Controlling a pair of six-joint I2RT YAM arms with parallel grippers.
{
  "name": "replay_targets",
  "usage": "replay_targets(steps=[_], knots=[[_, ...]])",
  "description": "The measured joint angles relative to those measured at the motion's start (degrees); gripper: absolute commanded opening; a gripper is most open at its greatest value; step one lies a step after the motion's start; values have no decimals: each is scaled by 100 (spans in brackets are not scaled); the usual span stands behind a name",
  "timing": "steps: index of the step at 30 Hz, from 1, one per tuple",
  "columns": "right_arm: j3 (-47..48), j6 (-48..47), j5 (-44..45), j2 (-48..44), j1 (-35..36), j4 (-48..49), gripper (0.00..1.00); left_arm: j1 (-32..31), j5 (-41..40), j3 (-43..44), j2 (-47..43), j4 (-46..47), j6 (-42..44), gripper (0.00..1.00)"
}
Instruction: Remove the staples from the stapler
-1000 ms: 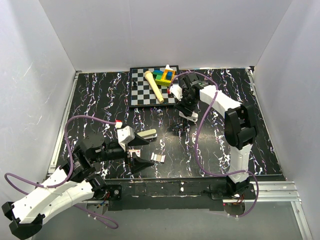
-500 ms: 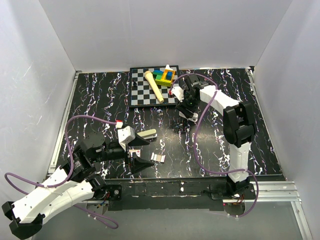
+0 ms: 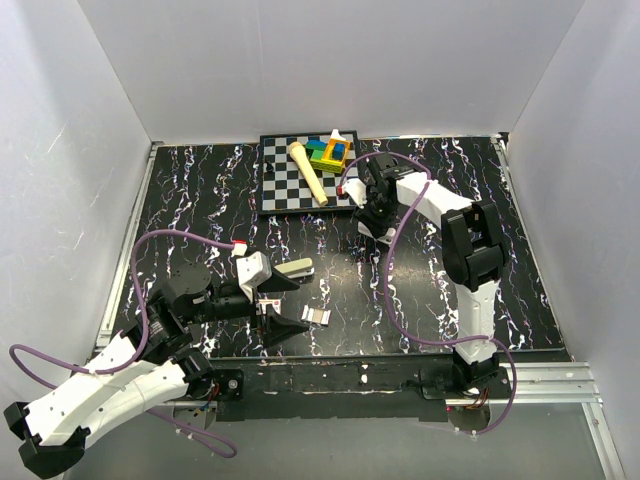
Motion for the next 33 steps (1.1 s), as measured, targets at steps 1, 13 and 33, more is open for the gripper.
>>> replay_targets(steps=[1,13,33], knots=[[0,13,0,0,0,-4,28,0,0,0,2,0,-2,98],[2,-2,199,-98,170,-131,23,0,0,0,46,0,-2,98],[1432,-879,170,105,1751,-531,27,0,-7,0,61,-7,0,98]])
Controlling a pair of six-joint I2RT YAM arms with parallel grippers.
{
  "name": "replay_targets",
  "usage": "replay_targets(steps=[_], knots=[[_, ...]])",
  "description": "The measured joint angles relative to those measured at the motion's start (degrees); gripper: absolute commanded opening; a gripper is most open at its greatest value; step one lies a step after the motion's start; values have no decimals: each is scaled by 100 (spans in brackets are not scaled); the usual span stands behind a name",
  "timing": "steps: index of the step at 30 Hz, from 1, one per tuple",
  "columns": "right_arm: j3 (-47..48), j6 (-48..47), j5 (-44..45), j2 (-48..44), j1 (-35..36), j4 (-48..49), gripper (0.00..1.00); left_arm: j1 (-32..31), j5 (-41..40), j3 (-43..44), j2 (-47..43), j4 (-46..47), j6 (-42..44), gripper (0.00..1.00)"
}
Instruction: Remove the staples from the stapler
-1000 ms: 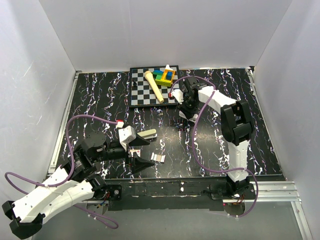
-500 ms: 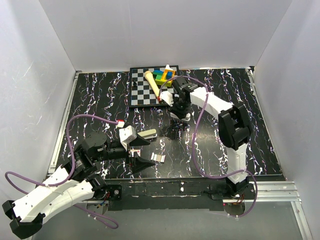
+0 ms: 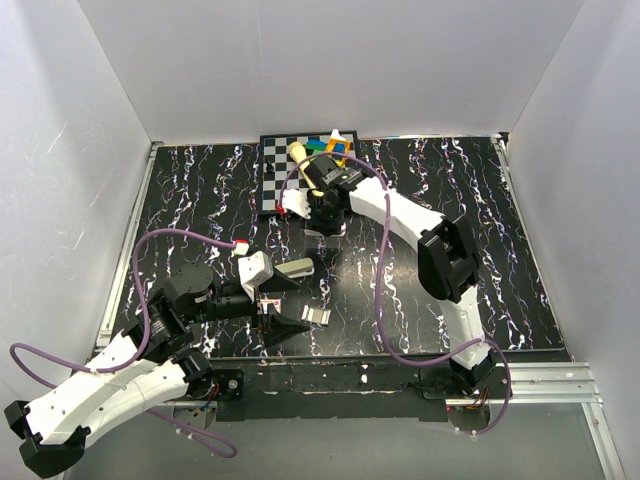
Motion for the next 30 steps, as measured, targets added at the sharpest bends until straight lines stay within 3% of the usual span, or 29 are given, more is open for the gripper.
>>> replay_targets(steps=[30], knots=[[1165,-662,-573,1381,1060,92,37,0,-2,0,76,-20,4,98]])
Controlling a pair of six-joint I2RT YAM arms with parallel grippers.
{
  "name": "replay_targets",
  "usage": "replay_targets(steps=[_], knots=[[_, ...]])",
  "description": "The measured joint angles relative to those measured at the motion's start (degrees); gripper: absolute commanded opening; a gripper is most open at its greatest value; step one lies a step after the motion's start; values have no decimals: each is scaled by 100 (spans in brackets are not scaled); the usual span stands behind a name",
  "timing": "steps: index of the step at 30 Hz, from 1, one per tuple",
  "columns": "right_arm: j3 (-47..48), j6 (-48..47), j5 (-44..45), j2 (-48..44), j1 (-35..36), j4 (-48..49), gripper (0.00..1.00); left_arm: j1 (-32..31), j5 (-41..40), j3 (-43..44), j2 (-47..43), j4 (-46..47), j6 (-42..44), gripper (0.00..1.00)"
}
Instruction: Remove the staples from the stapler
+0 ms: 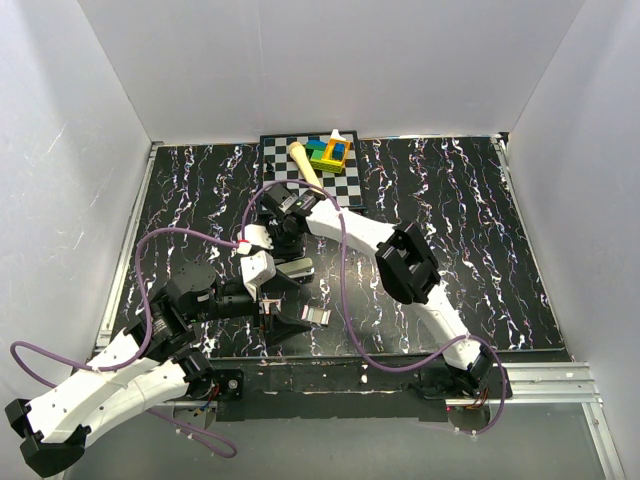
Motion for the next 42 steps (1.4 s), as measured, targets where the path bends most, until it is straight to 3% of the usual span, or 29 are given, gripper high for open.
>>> replay_targets(steps=[8,20,24,27,29,38,42], knots=[[66,0,22,153,48,107,59,0,-15,0,2,-2,7,98],[-9,0,179,-63,48,437,61,0,-66,0,0,-7,35,98],[-525,31,352,-820,46,608,65,0,-146,0,-35,-26,44,98],[-1032,111,407,-1611,46,750,83,0,-227,0,-83,-24,52,98],[-1344,205,485,-2122,46,839,86,0,-260,0,-103,-26,63,98],[-3279,1119,1351,-3858,26,1246,90,0,-765,0,-105,-57,232,98],[-4457,1932,1958,-5095,-4,1757,91,0,-1123,31,46,-114,323,98]])
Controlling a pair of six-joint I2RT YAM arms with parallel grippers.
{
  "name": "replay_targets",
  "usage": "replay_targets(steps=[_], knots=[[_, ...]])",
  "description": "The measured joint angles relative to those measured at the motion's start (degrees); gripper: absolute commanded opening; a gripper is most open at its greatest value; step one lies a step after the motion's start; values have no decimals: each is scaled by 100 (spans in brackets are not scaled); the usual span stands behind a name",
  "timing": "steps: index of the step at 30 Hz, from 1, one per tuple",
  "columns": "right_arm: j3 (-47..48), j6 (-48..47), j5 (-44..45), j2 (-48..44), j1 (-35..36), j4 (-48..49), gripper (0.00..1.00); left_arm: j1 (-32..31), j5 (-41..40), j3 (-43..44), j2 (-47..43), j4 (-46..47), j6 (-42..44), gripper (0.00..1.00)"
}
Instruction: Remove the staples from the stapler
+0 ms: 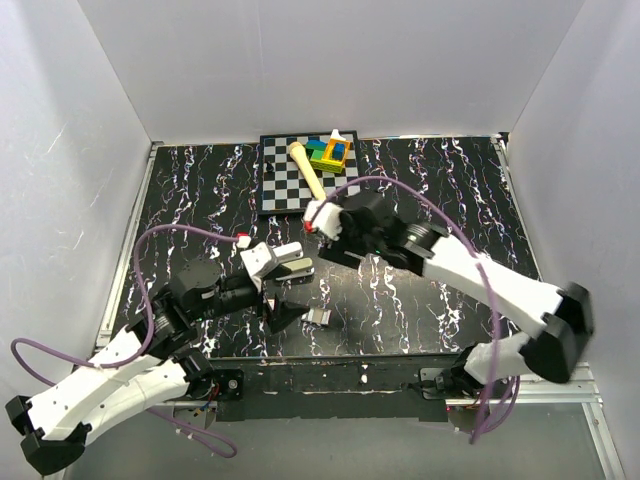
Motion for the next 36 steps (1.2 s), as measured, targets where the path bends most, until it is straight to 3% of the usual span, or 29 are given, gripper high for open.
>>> replay_targets(steps=[3,6,9,16,26,36], knots=[[-549,903,619,-1001,0,286,91,0,-308,236,339,-243,116,98],[-514,1749,964,-1541,-33,192,92,0,-739,595,772,-396,275,98],[-498,2444,970,-1871,-63,-20,92,2,-1056,955,1237,-535,479,98],[-1497,3410,621,-2990,-68,-323,89,197,-1141,1504,2677,-662,1019,98],[-1910,4070,76,-3228,-63,-479,85,1255,236,1834,4478,-973,2044,98],[-2028,4225,-317,-2990,20,-501,84,1392,557,1895,5445,-793,2444,94]])
